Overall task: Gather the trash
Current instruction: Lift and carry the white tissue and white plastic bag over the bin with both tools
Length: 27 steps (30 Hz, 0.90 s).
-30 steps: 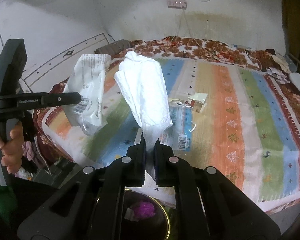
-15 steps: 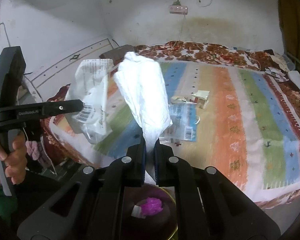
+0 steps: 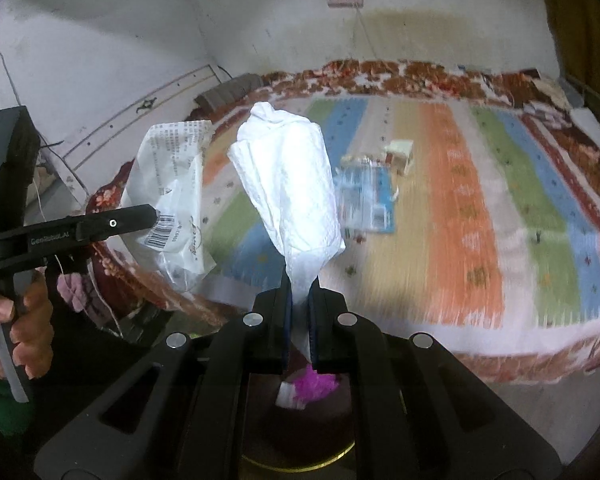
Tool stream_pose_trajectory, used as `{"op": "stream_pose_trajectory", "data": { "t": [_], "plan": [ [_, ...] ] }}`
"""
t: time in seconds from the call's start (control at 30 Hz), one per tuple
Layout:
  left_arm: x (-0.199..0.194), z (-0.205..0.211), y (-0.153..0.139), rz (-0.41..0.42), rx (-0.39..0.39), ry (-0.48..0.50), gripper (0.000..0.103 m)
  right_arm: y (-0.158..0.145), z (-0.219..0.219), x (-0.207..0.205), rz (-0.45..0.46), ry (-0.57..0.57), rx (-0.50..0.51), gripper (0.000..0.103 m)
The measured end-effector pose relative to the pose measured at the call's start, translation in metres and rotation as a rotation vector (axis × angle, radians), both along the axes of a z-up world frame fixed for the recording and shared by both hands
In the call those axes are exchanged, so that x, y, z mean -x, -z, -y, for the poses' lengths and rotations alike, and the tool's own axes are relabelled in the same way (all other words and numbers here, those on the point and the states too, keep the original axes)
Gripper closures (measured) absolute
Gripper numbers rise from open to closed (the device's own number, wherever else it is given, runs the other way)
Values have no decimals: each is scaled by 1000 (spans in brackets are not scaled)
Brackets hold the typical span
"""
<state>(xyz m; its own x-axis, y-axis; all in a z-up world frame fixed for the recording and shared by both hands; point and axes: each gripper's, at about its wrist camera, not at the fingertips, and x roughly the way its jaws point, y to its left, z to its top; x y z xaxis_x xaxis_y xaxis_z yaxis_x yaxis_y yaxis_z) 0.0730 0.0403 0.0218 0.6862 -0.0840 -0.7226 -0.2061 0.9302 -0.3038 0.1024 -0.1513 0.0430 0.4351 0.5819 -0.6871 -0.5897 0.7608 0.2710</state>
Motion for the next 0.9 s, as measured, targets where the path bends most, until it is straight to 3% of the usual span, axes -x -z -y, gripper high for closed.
{"op": "stream_pose_trajectory", "data": {
  "t": [0.27,0.6,0.9],
  "plan": [
    [14,23,26,-87,-43,24,92,33,3,9,-129,21,55,97],
    [21,41,65,-225,-91,2,92,75,-12,31,-210,-3,191,97],
    [14,39,93,-341,-58,-29,92,102,-20,33,-273,2,284,97]
  ]
}}
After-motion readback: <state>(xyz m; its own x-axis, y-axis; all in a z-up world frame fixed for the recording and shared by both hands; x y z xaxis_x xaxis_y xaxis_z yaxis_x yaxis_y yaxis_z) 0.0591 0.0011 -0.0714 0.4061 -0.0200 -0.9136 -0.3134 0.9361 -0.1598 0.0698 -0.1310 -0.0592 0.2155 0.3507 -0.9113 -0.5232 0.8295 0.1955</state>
